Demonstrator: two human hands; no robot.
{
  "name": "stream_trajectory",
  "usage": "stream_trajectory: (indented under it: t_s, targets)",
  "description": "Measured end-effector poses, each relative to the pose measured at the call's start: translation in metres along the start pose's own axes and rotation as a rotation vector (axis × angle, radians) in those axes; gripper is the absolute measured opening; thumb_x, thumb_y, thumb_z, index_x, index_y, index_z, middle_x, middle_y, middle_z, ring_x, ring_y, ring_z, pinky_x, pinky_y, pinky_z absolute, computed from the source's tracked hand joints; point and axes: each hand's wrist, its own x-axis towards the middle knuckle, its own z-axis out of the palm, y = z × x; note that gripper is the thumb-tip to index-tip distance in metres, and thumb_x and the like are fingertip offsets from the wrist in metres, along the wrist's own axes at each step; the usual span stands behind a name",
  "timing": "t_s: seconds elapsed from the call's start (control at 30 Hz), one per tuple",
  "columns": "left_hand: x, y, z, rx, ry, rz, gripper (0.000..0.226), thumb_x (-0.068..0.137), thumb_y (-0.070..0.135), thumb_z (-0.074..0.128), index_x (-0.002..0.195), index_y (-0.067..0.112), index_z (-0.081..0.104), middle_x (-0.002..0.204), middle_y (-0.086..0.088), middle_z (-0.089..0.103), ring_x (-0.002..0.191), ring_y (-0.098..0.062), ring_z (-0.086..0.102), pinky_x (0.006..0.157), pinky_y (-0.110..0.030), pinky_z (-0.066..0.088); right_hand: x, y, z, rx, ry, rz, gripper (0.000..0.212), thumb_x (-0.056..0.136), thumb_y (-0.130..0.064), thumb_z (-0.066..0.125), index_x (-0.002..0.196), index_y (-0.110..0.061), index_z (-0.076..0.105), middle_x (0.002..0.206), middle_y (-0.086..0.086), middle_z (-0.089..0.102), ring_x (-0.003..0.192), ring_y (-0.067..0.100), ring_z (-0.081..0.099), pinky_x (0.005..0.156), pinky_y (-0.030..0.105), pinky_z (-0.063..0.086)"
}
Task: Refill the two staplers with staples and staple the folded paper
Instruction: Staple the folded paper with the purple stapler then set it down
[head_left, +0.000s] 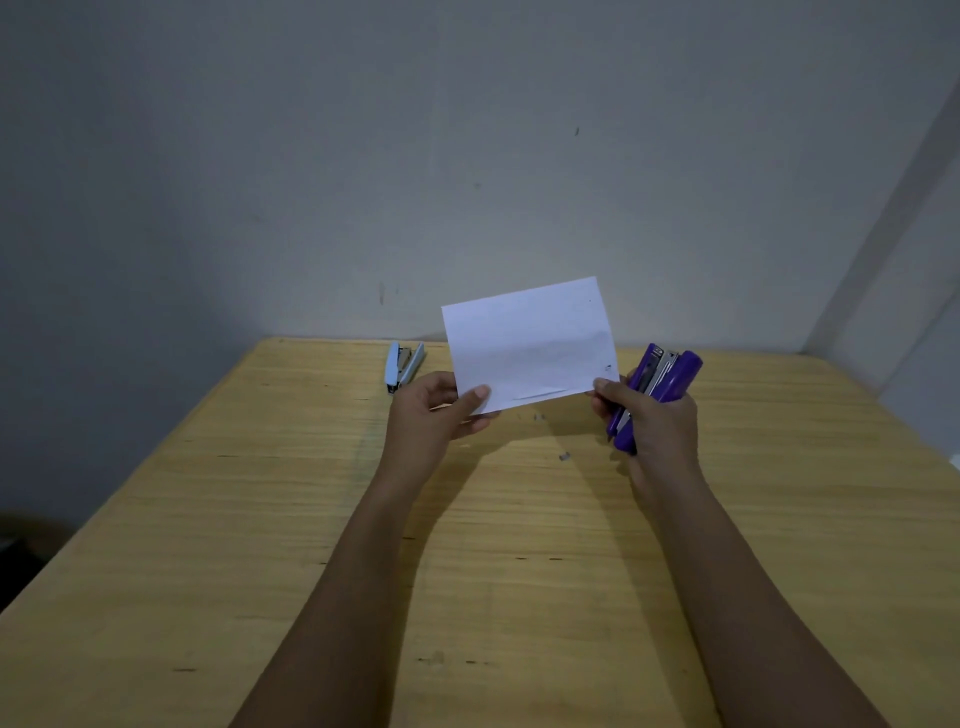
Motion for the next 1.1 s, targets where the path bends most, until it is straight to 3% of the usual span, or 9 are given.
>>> stream_trajectory:
  t_s: [0.13, 0.23, 0.33, 0.4, 0.53, 0.7, 0.83, 0.97, 1.1]
  targets:
    - [0.0, 0.001, 0.001, -0.016, -0.03, 0.008, 0.01, 0.085, -0.003, 0.061, 0.093, 0.003, 0.064, 0.089, -0.014, 0.069, 0.069, -0.017, 0.072, 0.069, -0.021, 0.059, -0.002, -0.001, -0.001, 0.001, 0.015, 0.015, 0.023, 0.073, 0.002, 0.072, 0.086, -0.01, 0.056, 0.07, 0.004, 0.067, 0.054, 0.011, 0.067, 0.057, 0.021, 0.056]
    - [-0.001, 0.002, 0.002, -0.01, 0.007, 0.03, 0.016, 0.085, -0.005, 0.06, 0.101, -0.005, 0.062, 0.087, -0.012, 0.069, 0.066, -0.013, 0.072, 0.068, -0.019, 0.058, -0.003, 0.0, -0.001, -0.087, -0.046, 0.023, 0.014, 0.078, -0.015, 0.072, 0.081, -0.012, 0.059, 0.065, 0.001, 0.068, 0.05, 0.01, 0.061, 0.05, 0.025, 0.047]
    - [0.0, 0.003, -0.001, -0.051, 0.074, 0.049, 0.021, 0.084, -0.004, 0.062, 0.105, -0.007, 0.062, 0.09, -0.014, 0.07, 0.07, -0.015, 0.073, 0.068, -0.017, 0.057, -0.003, 0.0, 0.002, -0.139, -0.104, 0.118, 0.031, 0.081, -0.043, 0.066, 0.078, -0.014, 0.055, 0.066, 0.002, 0.059, 0.042, 0.01, 0.048, 0.041, 0.021, 0.036]
    - [0.0, 0.005, -0.002, -0.075, 0.107, 0.061, 0.021, 0.084, -0.001, 0.064, 0.104, -0.004, 0.063, 0.093, -0.015, 0.071, 0.073, -0.017, 0.073, 0.068, -0.017, 0.057, -0.006, -0.002, 0.007, -0.164, -0.177, 0.228, 0.041, 0.085, -0.051, 0.054, 0.075, -0.012, 0.054, 0.064, 0.006, 0.053, 0.039, 0.013, 0.043, 0.041, 0.02, 0.034]
    - [-0.002, 0.009, 0.001, -0.091, 0.123, 0.092, 0.013, 0.083, 0.002, 0.066, 0.096, 0.006, 0.067, 0.088, -0.008, 0.073, 0.074, -0.015, 0.073, 0.067, -0.017, 0.056, -0.018, 0.002, 0.017, -0.366, -0.356, 0.266, 0.045, 0.091, -0.048, 0.045, 0.079, -0.006, 0.059, 0.06, 0.008, 0.057, 0.044, 0.016, 0.048, 0.044, 0.024, 0.038]
    - [-0.003, 0.01, 0.006, -0.058, 0.098, 0.117, 0.012, 0.083, 0.001, 0.066, 0.09, 0.01, 0.067, 0.081, 0.0, 0.074, 0.074, -0.012, 0.071, 0.068, -0.019, 0.056, -0.031, 0.011, 0.022, -0.464, -0.566, 0.084, 0.025, 0.09, -0.039, 0.052, 0.099, -0.017, 0.059, 0.086, 0.005, 0.067, 0.06, 0.019, 0.058, 0.055, 0.031, 0.047]
    - [-0.004, 0.011, 0.01, 0.001, 0.067, 0.137, 0.014, 0.083, 0.001, 0.066, 0.096, 0.006, 0.066, 0.086, -0.004, 0.072, 0.075, -0.009, 0.071, 0.068, -0.019, 0.056, -0.033, 0.014, 0.026, -0.484, -0.559, 0.063, 0.029, 0.087, -0.046, 0.052, 0.097, -0.021, 0.061, 0.08, 0.01, 0.067, 0.059, 0.02, 0.058, 0.056, 0.032, 0.048]
    - [-0.006, 0.012, 0.013, 0.0, 0.065, 0.157, 0.014, 0.082, 0.0, 0.066, 0.092, 0.011, 0.066, 0.078, 0.004, 0.073, 0.071, -0.008, 0.071, 0.064, -0.017, 0.055, -0.03, 0.016, 0.027, -0.386, -0.492, 0.081, 0.044, 0.072, -0.062, 0.052, 0.088, -0.023, 0.064, 0.075, 0.004, 0.069, 0.065, 0.027, 0.058, 0.057, 0.035, 0.047]
    - [-0.008, 0.013, 0.017, 0.016, 0.043, 0.17, 0.016, 0.082, 0.001, 0.067, 0.095, 0.009, 0.066, 0.078, 0.003, 0.073, 0.07, -0.007, 0.07, 0.064, -0.017, 0.055, -0.028, 0.018, 0.028, -0.312, -0.448, 0.125, 0.046, 0.071, -0.062, 0.054, 0.086, -0.019, 0.064, 0.075, 0.004, 0.069, 0.07, 0.029, 0.057, 0.057, 0.035, 0.044]
